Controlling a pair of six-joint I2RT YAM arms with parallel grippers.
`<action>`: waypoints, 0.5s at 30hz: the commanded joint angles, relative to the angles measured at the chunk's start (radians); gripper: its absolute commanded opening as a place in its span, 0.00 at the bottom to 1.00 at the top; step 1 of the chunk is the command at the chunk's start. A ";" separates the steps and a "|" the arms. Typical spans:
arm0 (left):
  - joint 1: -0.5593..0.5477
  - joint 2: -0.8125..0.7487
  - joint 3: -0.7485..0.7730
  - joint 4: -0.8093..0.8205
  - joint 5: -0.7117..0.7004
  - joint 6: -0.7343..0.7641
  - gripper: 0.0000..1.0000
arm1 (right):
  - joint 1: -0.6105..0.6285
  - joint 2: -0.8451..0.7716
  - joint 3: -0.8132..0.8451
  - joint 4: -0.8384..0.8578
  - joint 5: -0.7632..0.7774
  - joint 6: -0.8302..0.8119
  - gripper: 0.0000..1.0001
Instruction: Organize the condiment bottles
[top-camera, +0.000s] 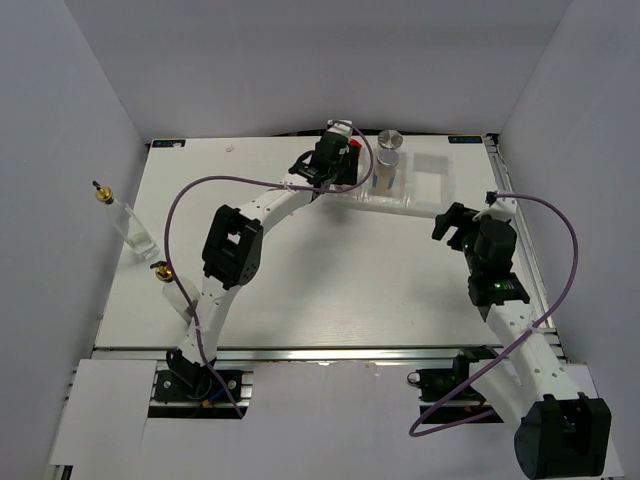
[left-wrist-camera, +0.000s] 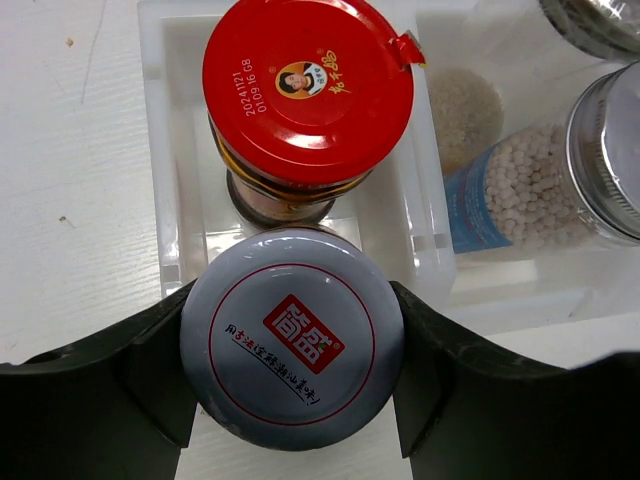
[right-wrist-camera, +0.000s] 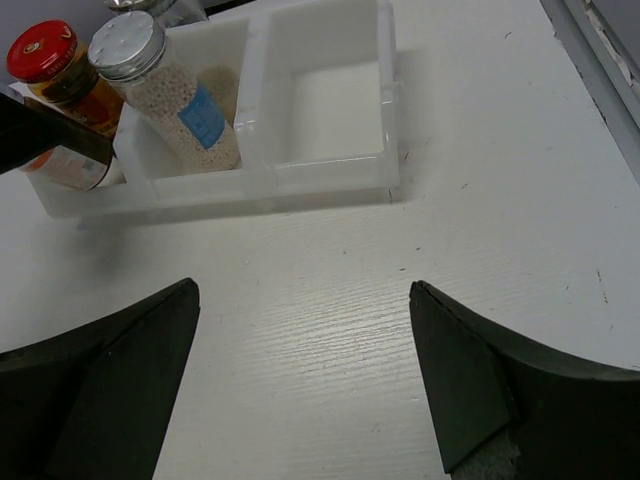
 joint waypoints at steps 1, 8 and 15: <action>-0.013 -0.043 0.051 0.113 -0.041 0.011 0.06 | -0.002 0.003 -0.005 0.065 -0.032 0.013 0.89; -0.018 0.019 0.088 0.106 -0.124 0.027 0.40 | -0.002 0.021 -0.002 0.069 -0.032 0.011 0.89; -0.024 0.023 0.069 0.080 -0.142 0.070 0.74 | 0.000 0.040 0.008 0.054 -0.018 0.010 0.89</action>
